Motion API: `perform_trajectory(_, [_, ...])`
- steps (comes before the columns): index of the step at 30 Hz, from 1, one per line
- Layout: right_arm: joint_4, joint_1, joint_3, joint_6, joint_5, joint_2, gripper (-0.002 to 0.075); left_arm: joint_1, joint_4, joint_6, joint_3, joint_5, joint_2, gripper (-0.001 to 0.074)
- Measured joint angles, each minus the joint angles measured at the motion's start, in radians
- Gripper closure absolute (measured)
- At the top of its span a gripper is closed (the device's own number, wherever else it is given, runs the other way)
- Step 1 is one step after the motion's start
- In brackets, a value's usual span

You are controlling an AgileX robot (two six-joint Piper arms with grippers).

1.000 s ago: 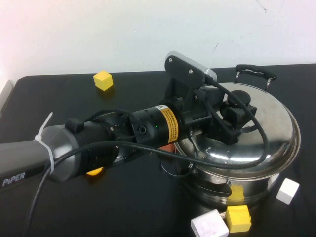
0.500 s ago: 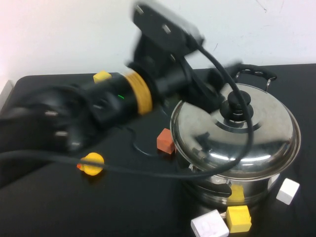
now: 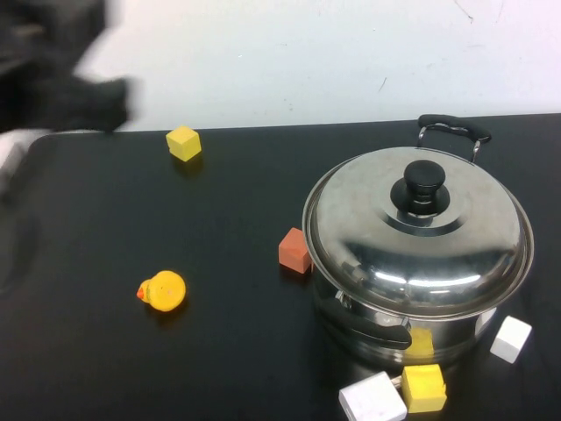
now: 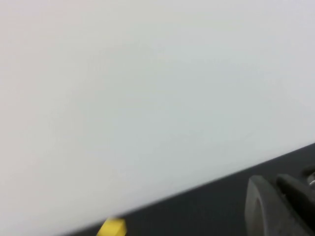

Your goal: Cover the pot

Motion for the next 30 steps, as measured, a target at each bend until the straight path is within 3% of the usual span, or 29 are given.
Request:
perform_trajectory(7, [0.0, 0.0, 0.0, 0.0, 0.0, 0.0, 0.0728, 0.0, -0.039, -0.026, 0.093, 0.179, -0.198, 0.0735])
perform_trajectory(17, [0.0, 0.0, 0.0, 0.0, 0.0, 0.0, 0.0728, 0.0, -0.143, -0.047, 0.174, 0.193, -0.372, 0.0735])
perform_trajectory(30, [0.0, 0.0, 0.0, 0.0, 0.0, 0.0, 0.0728, 0.0, -0.147, -0.032, 0.199, 0.187, -0.381, 0.0735])
